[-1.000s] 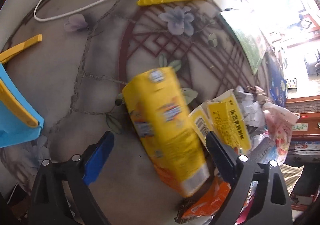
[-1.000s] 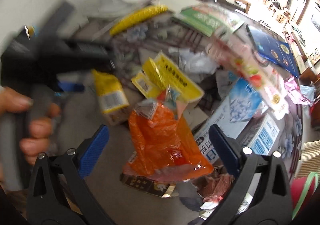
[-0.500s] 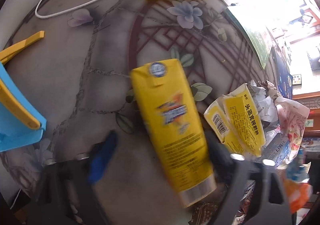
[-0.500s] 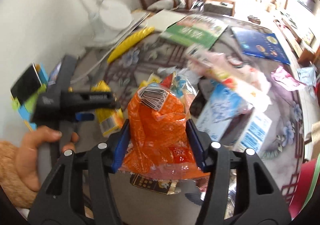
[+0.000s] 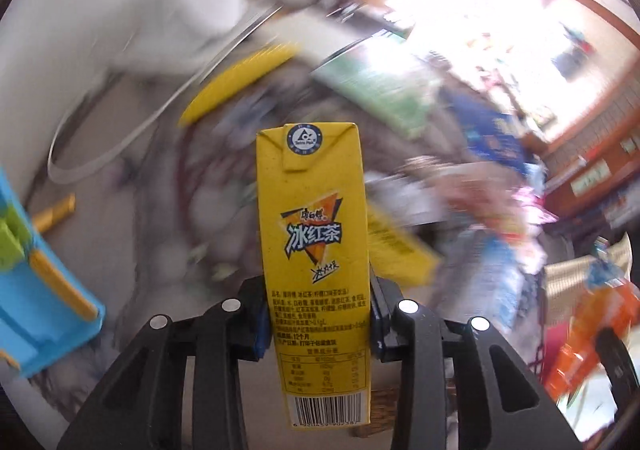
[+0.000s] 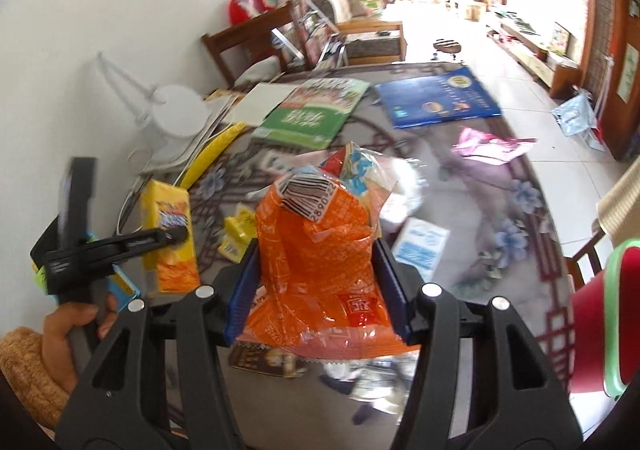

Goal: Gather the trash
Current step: 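Carry carton and bag over the red bucket and open both grippers, then move both grippers back to the table toward the next trash items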

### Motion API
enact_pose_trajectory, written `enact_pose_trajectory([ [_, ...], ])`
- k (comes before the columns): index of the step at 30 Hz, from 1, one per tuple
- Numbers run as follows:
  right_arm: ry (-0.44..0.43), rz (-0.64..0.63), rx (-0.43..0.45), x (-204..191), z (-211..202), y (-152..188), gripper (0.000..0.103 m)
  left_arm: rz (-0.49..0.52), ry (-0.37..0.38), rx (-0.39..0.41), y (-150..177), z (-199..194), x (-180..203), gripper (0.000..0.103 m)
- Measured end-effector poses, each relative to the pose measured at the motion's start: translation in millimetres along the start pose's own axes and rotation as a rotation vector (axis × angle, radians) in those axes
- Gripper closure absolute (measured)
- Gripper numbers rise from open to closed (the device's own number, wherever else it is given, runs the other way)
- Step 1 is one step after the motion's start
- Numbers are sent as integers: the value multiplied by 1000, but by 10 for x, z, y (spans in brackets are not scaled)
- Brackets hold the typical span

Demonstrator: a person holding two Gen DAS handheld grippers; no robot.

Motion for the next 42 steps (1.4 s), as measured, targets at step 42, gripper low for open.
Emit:
enact_pose_trajectory([
  [42, 541, 564, 172, 3971, -1941, 1079, 11, 768, 520, -204, 1760, 233, 4953, 29],
])
Point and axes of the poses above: each gripper's, at about its wrist camera, not at the fingertips, and z roughly the way its jaws point, x to its right, y to its underside, the point moved 2 cm from there along z, roughly the way its jaws point, and after that the axes turned 6 degrees about -x, right-handed, at the moved point
